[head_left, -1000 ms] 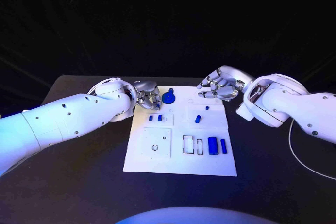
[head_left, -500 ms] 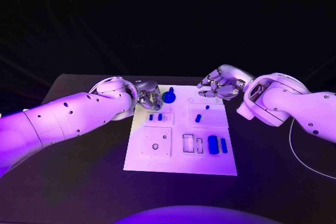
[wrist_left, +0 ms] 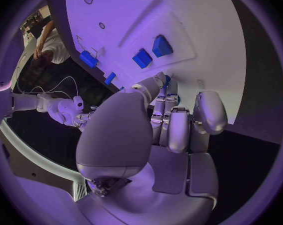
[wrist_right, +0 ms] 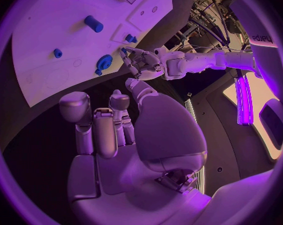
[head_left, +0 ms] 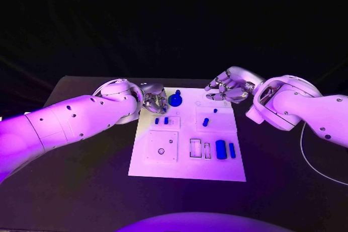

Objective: Assemble the parts on the task board

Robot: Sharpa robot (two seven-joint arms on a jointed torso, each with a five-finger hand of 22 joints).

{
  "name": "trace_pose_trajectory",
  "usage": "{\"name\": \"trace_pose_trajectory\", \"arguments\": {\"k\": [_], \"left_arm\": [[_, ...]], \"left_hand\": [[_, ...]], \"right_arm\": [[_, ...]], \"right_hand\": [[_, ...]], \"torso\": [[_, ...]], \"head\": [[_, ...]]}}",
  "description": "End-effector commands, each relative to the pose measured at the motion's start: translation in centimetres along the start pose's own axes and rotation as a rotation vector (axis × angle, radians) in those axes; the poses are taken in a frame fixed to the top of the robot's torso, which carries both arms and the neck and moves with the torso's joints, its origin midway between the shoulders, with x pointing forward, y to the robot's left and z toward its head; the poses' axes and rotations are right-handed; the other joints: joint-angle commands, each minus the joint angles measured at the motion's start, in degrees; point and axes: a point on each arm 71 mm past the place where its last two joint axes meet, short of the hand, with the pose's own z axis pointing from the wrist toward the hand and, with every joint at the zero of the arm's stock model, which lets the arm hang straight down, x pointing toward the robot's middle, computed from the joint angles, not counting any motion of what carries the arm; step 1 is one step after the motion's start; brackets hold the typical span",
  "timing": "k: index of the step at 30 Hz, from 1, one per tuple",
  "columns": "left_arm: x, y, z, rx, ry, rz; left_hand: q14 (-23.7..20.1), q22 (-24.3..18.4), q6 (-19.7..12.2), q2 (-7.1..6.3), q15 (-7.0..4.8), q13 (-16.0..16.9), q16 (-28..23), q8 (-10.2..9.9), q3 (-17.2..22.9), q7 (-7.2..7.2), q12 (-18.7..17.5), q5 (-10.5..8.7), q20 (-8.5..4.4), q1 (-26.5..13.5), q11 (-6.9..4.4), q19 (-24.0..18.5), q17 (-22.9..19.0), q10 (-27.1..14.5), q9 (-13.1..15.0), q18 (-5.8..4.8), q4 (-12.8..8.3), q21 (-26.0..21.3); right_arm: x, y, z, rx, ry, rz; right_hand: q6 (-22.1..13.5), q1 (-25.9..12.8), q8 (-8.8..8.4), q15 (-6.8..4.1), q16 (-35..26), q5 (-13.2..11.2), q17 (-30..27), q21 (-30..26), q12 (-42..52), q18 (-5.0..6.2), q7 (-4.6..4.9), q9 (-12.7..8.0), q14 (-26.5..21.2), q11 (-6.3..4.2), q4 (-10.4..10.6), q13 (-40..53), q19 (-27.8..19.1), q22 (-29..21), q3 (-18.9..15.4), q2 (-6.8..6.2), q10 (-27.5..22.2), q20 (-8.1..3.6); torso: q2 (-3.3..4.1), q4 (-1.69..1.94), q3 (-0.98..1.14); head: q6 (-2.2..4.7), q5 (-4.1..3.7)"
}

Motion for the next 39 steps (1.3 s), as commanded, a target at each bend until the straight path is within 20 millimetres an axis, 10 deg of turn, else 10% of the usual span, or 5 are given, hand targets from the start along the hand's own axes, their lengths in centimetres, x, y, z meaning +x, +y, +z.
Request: {"name": "trace_pose_trajectory", "arguments": {"k": [1,9,24,29,39], "left_arm": [[0.2,0.0,0.0,0.000,0.013,0.007],[0.1,0.1,0.0,0.003,-0.006,-0.001],[0.0,0.6,-0.4,-0.004,-0.001,-0.002],[-0.4,1.4,-1.1,-0.020,0.000,-0.011],[-4.0,3.7,-3.8,0.066,-0.302,-0.388]], "left_hand": [[0.65,0.41,-1.90,-0.25,0.40,-0.39,-0.23,-1.25,0.39,0.62,-1.21,-0.06,-0.11,-1.04,0.58,-0.09,-0.22,-1.29,-0.61,-1.00,-0.18,-0.32],[-0.57,-2.71,-9.01,-2.42,1.78,-1.31,-1.41,-4.55,1.45,1.58,-5.21,0.02,1.06,-2.88,2.26,-2.89,-3.12,-6.66,-2.85,0.10,-0.35,-6.13],[-1.57,-4.34,-9.20,-2.80,1.99,-1.13,-2.16,-4.27,1.74,1.67,-5.38,0.35,1.45,-2.80,2.47,-4.38,-4.91,-7.24,-2.82,0.73,-0.92,-9.18],[-1.73,-4.62,-9.07,-2.98,2.00,-1.12,-2.27,-4.19,1.84,1.67,-5.40,0.50,1.48,-2.73,2.51,-4.61,-5.23,-7.38,-2.79,0.84,-1.14,-9.70],[-4.71,-8.74,-4.64,-1.23,1.85,-0.93,-6.10,-2.06,5.22,2.69,-3.90,0.66,1.28,-0.98,2.73,-7.86,-12.71,-5.00,-2.32,2.31,-2.81,-17.17]], "right_arm": [[0.1,0.0,0.0,0.000,0.011,-0.006],[0.0,-0.1,0.0,0.003,0.008,-0.007],[-0.2,-0.5,0.0,0.015,0.000,-0.009],[-0.4,-1.0,0.0,0.036,-0.004,-0.020],[-0.8,-3.0,0.4,0.067,0.022,-0.350]], "right_hand": [[0.26,-0.20,0.28,-0.42,-0.22,0.30,1.18,-0.16,0.10,0.12,-0.03,-0.08,3.21,0.08,0.14,0.05,-0.20,0.03,0.12,-0.11,-0.21,-0.10],[0.26,-0.21,0.29,-0.42,-0.28,0.30,1.10,-0.28,-0.03,0.15,-0.03,-0.08,3.20,0.08,0.17,-0.08,-0.28,-0.20,0.14,-0.13,-0.28,-0.10],[0.22,-0.19,0.28,-0.42,-0.62,0.31,0.60,-0.61,-0.59,0.27,-0.03,-0.09,3.09,0.08,0.18,-0.63,-0.54,-0.84,0.15,-0.18,-0.65,-0.10],[-0.19,0.72,0.15,-0.34,-4.42,0.29,-4.12,-2.64,-13.98,0.75,0.12,-0.13,1.63,0.17,0.19,-12.88,-1.87,-3.94,1.53,-0.30,-8.40,-0.13],[0.31,5.13,-0.12,1.05,-16.27,-8.47,-16.72,-7.14,-35.41,1.62,1.24,-0.18,-2.11,1.97,-2.80,-31.09,-5.02,-10.30,9.43,-2.08,-13.29,0.88]], "torso": [[0.03,0.04,0.00],[-0.02,0.02,0.00],[0.01,-0.04,0.03],[-0.08,0.05,0.06],[-0.06,0.01,0.02]], "head": [[-0.03,-0.04],[-0.05,0.00],[0.00,0.10],[-0.01,0.00],[0.47,0.10]]}}
